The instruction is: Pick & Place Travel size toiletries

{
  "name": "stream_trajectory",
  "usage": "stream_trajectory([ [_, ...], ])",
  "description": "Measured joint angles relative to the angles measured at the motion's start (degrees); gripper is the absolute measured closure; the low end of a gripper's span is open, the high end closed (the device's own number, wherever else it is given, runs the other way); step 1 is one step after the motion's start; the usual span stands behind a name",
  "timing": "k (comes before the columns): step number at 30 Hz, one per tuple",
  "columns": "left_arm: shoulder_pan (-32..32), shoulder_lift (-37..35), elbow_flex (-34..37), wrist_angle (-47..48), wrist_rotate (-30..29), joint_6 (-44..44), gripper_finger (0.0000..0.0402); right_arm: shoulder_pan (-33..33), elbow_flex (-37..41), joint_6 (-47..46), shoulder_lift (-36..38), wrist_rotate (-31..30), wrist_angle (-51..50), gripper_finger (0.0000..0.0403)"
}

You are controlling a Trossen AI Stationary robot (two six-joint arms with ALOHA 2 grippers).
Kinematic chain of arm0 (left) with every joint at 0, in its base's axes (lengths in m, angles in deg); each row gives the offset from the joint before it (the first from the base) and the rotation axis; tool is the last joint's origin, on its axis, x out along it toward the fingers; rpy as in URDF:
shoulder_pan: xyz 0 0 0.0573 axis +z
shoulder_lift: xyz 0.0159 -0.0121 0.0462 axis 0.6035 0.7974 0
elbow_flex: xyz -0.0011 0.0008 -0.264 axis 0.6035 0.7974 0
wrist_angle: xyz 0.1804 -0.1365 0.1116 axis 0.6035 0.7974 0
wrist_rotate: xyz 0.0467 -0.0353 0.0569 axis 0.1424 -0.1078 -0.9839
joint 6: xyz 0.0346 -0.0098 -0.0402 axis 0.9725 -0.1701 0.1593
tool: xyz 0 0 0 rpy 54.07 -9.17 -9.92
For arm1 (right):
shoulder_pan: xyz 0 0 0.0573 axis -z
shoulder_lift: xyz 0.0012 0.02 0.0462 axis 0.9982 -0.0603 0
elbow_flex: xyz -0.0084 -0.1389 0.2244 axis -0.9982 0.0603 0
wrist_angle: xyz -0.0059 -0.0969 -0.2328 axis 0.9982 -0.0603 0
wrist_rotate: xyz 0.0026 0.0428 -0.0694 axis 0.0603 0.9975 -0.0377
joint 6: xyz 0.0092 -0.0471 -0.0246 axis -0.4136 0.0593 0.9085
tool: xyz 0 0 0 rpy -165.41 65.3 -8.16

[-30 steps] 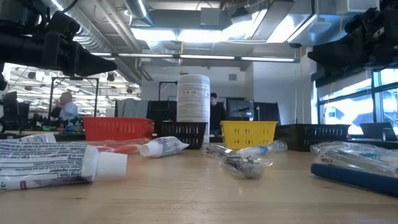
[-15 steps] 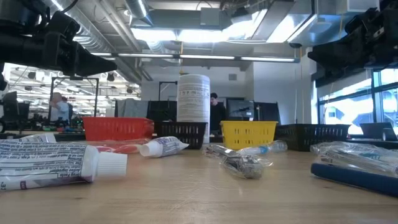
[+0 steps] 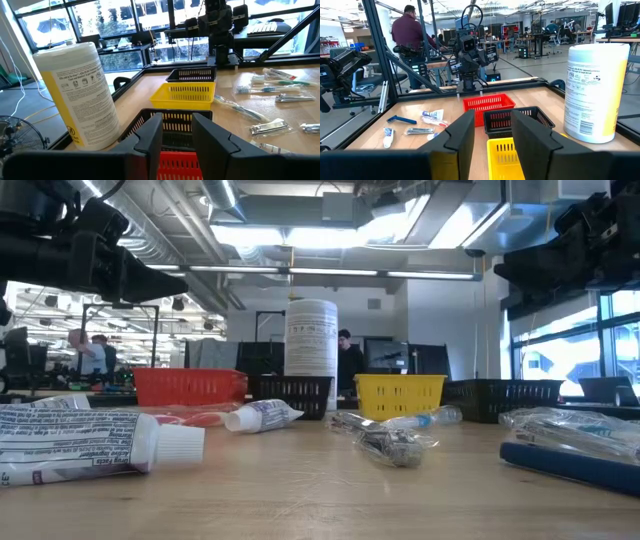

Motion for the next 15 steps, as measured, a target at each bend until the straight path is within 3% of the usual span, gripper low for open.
stream_trajectory([
  [15,0.0,0.0,0.0,0.0,0.0,0.0,0.0302,0.0,0.0,0.0,0.0,0.0,0.0,0.0298],
])
